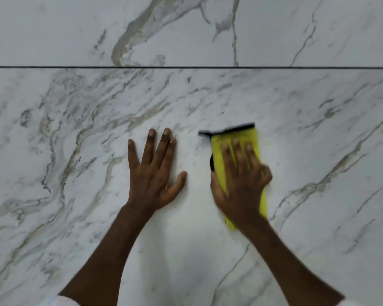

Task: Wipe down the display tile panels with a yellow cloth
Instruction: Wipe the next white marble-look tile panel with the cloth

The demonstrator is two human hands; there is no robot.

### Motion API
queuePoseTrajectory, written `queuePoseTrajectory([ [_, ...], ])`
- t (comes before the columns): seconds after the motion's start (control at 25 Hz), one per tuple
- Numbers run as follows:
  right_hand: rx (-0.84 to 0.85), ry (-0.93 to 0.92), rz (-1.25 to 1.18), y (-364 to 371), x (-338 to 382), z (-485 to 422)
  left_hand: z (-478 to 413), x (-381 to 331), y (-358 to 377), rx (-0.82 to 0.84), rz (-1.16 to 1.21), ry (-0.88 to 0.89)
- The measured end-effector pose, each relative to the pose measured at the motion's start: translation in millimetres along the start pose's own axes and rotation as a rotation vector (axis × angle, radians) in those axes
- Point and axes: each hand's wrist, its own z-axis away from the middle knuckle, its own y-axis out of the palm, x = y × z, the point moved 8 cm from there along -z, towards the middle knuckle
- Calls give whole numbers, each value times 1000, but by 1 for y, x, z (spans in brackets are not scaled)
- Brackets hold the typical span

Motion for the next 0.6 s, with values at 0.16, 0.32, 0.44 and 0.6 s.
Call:
queuePoseTrajectory([
  [0.16,84,-83,-2,-5,14,69,60,-30,0,56,153,-32],
  [0.32,27,-21,-48,-3,13,-34,121,-46,19,127,53,-27],
  [0.44,-33,-22,-38,-5,17,-31,121,-44,24,79,26,-41],
  [0.6,103,-66,-58,2,28,130,128,-45,27,55,8,-43],
])
